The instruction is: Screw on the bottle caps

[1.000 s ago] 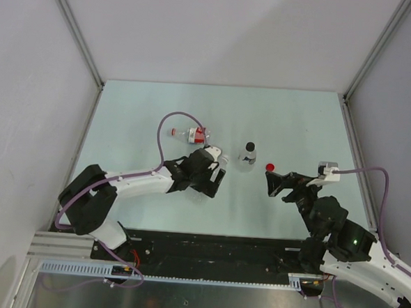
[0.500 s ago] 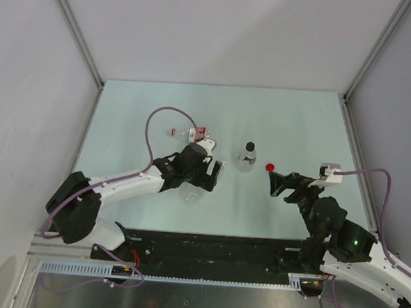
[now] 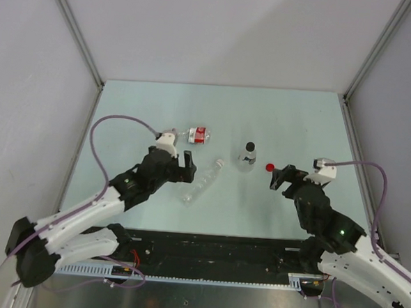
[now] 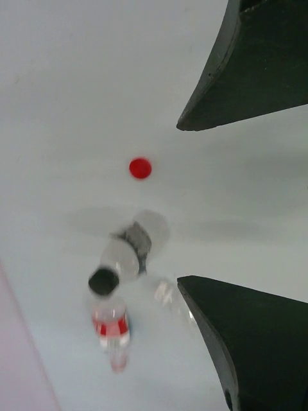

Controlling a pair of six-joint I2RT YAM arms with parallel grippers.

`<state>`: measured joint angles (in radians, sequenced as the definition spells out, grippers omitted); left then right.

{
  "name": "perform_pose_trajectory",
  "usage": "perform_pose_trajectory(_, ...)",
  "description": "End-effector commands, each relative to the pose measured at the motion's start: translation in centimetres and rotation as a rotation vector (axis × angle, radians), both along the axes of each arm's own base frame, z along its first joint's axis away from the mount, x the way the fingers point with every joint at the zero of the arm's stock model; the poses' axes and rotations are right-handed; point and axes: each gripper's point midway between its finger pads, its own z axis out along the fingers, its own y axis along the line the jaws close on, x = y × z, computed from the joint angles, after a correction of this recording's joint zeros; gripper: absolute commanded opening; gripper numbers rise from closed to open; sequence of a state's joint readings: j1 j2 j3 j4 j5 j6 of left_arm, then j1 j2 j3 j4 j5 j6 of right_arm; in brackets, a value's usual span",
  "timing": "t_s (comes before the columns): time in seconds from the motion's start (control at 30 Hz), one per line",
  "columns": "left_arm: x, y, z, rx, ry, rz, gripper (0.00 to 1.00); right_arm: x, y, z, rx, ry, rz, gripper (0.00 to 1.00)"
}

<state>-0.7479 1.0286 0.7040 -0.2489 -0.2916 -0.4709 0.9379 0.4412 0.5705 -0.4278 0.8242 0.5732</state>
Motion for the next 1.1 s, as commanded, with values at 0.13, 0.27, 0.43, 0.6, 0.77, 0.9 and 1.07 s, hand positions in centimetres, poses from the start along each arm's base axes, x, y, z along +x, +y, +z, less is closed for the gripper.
perform_pose_trajectory(0.13, -1.5, 3.6, 3.2, -0.204, -0.204, 0.118, 0.99, 5.2, -1.2, -3.7, 0.034, 0.229, -0.065, 0.96)
perform_pose_trajectory(0.27, -2.4, 4.9, 3.9, -0.277, -0.282, 0.137, 0.99, 8.5, -1.6, -5.1, 0.123, 0.287, -0.002, 0.83)
perform_pose_trajectory(0.43, -3.1, 5.4, 4.3, -0.322, -0.336, 0.127, 0.99, 11.4, -1.6, -6.9, 0.148, 0.326, 0.057, 0.71)
perform_pose_trajectory(0.6, -3.2, 5.3, 4.2, -0.327, -0.340, 0.111, 0.99, 13.4, -1.5, -9.8, 0.087, 0.431, 0.067, 0.60)
perform_pose_trajectory(0.77, -3.2, 4.7, 3.5, -0.315, -0.314, 0.095, 1.00, 14.8, -0.8, -12.4, 0.065, 0.508, 0.101, 0.51)
perform_pose_trajectory(0.9, -3.2, 4.2, 3.2, -0.308, -0.295, 0.070, 1.00, 15.6, -1.6, -14.4, 0.023, 0.564, 0.059, 0.47)
perform_pose_trajectory(1.07, -3.2, 4.0, 3.2, -0.310, -0.295, 0.065, 0.99, 16.1, -1.8, -16.1, 0.007, 0.613, 0.046, 0.43)
